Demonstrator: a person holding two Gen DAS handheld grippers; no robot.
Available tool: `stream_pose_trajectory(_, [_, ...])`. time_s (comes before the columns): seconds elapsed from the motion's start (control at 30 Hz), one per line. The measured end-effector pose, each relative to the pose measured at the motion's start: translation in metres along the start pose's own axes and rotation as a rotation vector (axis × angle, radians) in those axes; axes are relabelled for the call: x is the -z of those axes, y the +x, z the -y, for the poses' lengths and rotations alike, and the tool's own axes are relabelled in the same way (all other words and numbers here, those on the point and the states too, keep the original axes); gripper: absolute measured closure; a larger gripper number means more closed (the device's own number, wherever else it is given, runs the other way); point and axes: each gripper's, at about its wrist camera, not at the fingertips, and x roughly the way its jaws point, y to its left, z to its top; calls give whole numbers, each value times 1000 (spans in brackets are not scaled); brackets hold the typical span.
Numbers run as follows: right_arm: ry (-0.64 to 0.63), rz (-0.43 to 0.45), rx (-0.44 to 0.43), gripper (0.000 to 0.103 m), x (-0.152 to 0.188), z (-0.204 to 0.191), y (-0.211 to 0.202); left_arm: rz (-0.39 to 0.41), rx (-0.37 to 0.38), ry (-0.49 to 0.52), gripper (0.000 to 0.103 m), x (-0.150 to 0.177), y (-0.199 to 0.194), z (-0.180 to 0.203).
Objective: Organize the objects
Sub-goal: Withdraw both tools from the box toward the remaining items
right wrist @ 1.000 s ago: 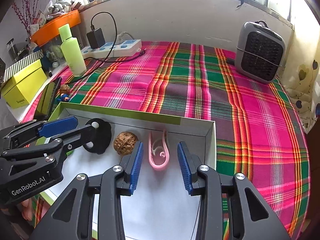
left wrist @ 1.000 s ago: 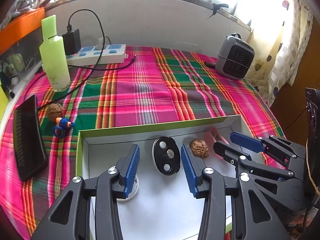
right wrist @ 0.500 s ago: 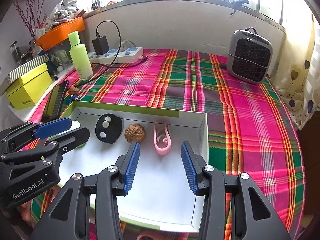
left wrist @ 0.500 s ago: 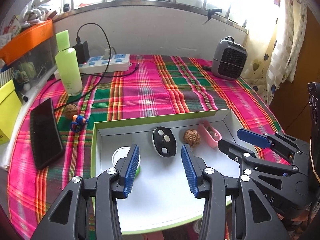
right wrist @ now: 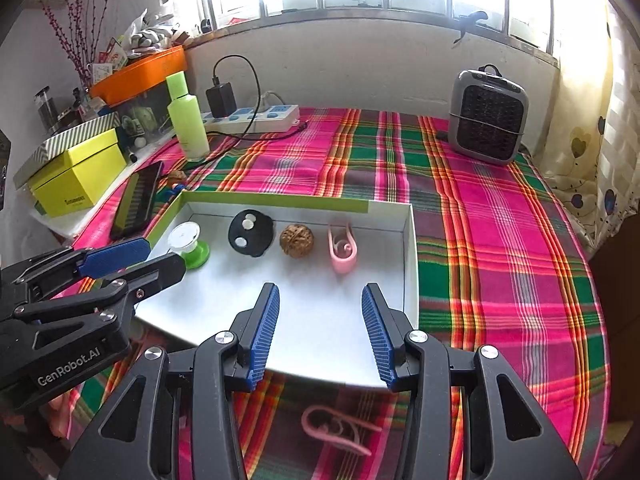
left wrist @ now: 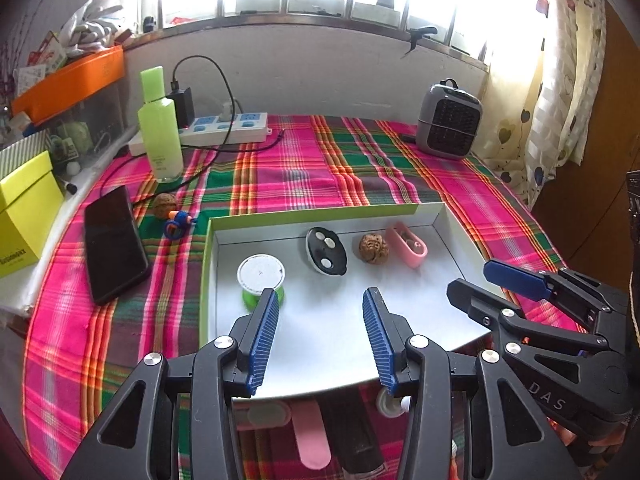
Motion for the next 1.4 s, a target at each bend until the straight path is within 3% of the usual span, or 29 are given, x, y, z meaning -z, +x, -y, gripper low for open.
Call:
stream_pose_trajectory(0.8, [-63,48,-38,59,54,-29,-43,28,-24,35,59,53,-41,3])
stream_pose_trajectory(1.4, [-48,-1,-101,59,92,-39,-38,7,-45,56,58,88,-46,-5])
